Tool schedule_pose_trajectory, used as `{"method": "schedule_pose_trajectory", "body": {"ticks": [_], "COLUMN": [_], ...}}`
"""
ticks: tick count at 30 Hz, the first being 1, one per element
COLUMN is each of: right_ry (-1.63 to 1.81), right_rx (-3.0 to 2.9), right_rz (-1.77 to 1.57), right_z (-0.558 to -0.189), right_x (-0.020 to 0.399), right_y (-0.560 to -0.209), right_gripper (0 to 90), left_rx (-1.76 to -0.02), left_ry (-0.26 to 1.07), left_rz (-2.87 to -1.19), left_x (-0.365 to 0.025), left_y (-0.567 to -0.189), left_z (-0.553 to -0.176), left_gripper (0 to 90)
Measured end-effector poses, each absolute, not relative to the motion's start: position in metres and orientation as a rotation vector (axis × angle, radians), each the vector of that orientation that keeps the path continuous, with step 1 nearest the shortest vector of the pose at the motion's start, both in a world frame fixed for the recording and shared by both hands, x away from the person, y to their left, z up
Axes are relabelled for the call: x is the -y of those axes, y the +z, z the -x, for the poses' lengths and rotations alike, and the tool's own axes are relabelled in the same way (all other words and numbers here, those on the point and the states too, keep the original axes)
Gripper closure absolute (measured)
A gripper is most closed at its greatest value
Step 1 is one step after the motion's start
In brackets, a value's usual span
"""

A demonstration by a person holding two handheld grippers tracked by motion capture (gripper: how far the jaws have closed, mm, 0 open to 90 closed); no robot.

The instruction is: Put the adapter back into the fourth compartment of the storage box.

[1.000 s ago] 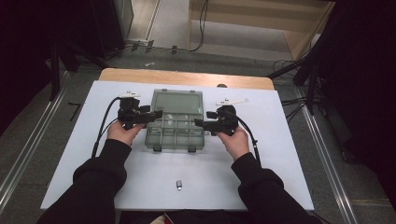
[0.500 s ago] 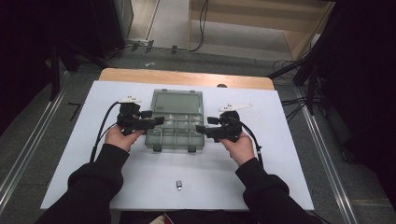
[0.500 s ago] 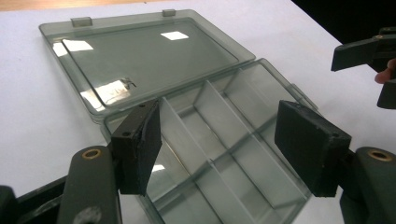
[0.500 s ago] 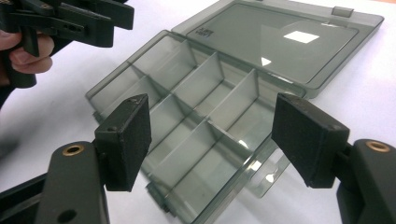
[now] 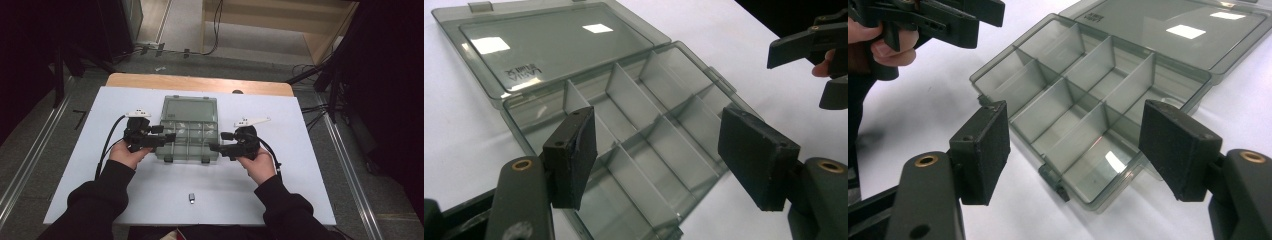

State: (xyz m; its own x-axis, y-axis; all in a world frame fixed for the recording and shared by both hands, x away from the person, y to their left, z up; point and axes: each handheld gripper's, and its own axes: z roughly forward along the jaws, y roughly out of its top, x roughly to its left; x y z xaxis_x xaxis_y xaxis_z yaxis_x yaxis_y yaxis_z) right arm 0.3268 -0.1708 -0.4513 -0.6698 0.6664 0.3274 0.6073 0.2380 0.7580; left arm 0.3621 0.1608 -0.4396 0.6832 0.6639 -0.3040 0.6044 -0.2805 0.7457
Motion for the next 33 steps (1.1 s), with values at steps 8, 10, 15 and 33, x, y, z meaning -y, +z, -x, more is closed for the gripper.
{"method": "schedule_pose_trajectory", "body": {"ticks": [8,10,15,33], "right_ry": [1.413,1.414,1.419,1.455], "right_rx": [-2.439,-2.441,-2.446,-2.468], "right_rz": [-1.214,-1.212,-1.207,-1.17], "right_z": [-0.312,-0.309,-0.302,-0.281], "right_x": [0.169,0.169,0.171,0.176], "right_y": [-0.45,-0.451,-0.452,-0.453], "right_gripper": [26.8,26.8,26.8,26.8], "left_rx": [-0.961,-0.957,-0.935,-0.904], "left_ry": [0.057,0.05,0.039,-0.001], "left_rz": [-1.998,-2.004,-2.017,-2.025], "left_x": [-0.161,-0.161,-0.161,-0.169], "left_y": [-0.44,-0.44,-0.441,-0.442], "left_z": [-0.353,-0.35,-0.341,-0.313], "left_gripper": [32.5,32.4,32.5,32.4]}}
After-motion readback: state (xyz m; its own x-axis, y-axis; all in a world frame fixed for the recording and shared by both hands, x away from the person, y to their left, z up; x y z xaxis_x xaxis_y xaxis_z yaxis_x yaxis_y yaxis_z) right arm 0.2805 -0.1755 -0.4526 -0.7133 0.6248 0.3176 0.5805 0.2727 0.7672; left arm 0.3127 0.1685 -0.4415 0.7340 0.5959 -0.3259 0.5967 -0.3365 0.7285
